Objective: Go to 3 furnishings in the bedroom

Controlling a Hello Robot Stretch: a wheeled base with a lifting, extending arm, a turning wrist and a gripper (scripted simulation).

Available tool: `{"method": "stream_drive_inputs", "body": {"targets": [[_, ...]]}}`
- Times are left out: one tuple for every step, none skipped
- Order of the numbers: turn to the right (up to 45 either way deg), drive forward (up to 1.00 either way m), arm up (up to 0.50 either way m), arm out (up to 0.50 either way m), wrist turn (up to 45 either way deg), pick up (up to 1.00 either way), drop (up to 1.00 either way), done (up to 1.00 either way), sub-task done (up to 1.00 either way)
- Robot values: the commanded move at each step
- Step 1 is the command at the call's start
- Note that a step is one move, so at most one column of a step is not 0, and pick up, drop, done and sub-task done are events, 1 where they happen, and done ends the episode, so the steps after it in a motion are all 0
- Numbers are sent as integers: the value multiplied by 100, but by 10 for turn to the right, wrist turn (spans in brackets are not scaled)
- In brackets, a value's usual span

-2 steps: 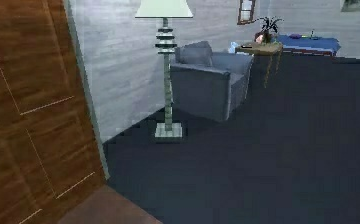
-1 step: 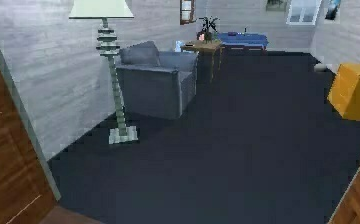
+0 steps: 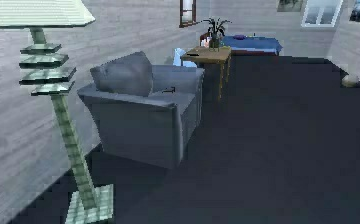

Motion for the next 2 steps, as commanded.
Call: {"method": "stream_drive_inputs", "body": {"targets": [[0,25,0,0,0,0,0,0,0],[-390,0,0,0,0,0,0,0,0]]}}
